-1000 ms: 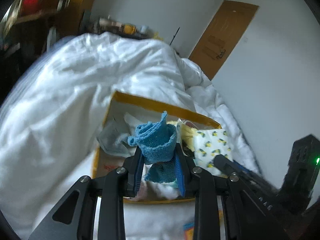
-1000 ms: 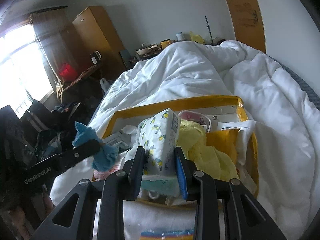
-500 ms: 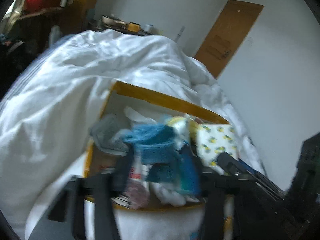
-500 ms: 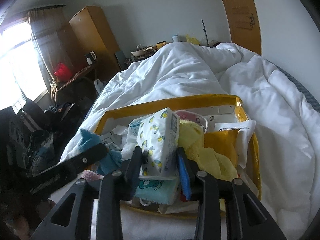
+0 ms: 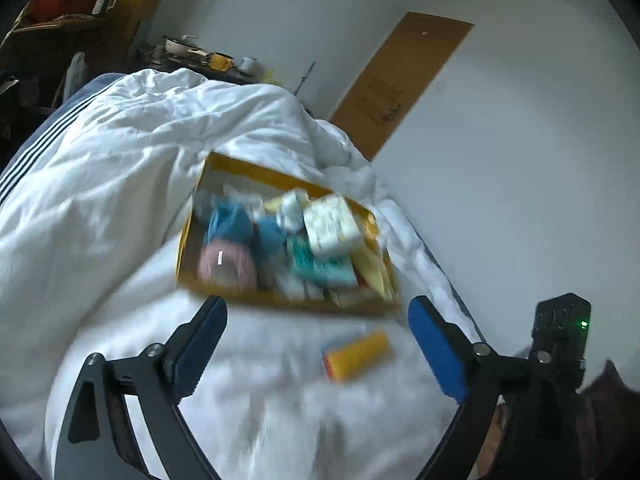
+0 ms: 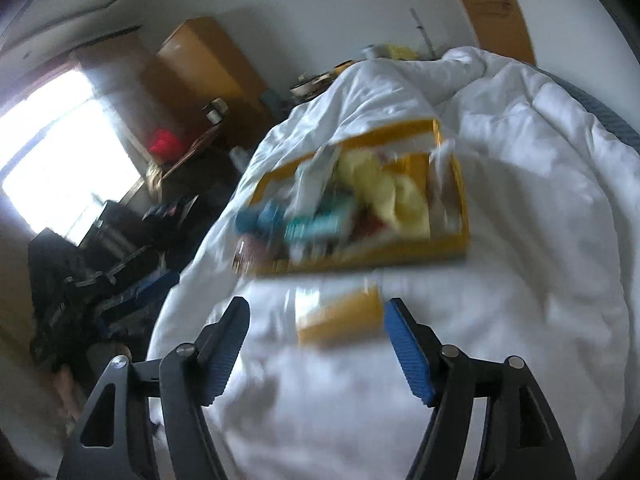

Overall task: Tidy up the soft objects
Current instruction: 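Grasp the yellow sponge with the right tool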

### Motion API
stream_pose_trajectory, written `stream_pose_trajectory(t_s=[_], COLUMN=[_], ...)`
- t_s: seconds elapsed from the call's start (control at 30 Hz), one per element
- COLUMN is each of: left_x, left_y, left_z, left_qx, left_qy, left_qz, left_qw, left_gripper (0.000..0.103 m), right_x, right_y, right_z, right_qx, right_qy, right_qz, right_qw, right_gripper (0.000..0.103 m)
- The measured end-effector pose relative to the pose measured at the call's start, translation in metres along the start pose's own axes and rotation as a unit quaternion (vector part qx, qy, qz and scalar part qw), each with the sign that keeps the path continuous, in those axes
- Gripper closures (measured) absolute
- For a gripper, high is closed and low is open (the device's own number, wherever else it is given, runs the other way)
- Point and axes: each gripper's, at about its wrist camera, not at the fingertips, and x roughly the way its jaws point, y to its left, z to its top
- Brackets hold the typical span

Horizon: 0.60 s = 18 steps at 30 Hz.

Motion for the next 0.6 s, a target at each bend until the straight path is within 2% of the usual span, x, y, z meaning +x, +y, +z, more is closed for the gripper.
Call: stream_pose_trajectory(t_s=[0.1,0.2,0.33,0.4,0.47,0.6], left_x=[-0.015,-0.014,-0.002,0.008,0.019,0.031], left_y=[-0.003,-0.007,-0.01,-0.004,0.002,0.014], left_z=[-0.029,-0.035,-0.04,-0.043,-0.048,-0.052], left_qx=[0.024,0.036,0.056,0.052,0.042,0.037], left_qy=[0.019,0.033,0.061,0.092,0.127,0.154], left_qz=[0.025,0.053,0.06,0.063,0.047,0.055], left_qw=[0.9992,0.9974,0.9948,0.9924,0.9899,0.9859], left_gripper=[0.011,0.011,0.011,0.011,0.011,0.011], right_x=[0.001,0.019,0.032,0.04,0.048,0.064], right_y=[-0.008,-0.015,-0.02,-0.027,-0.033,-0.037], right_z=[-0.017,-0.015,-0.011,-0.009,-0.006,-0.002], right_qx=[0.017,0.035,0.056,0.075,0.083,0.092], right_qy=[0.011,0.046,0.059,0.067,0.069,0.081], right_qz=[0.009,0.015,0.016,0.016,0.015,0.006], right_qw=[1.0,0.998,0.997,0.995,0.994,0.992], right_gripper=[0.027,0.027,0.027,0.027,0.027,0.027])
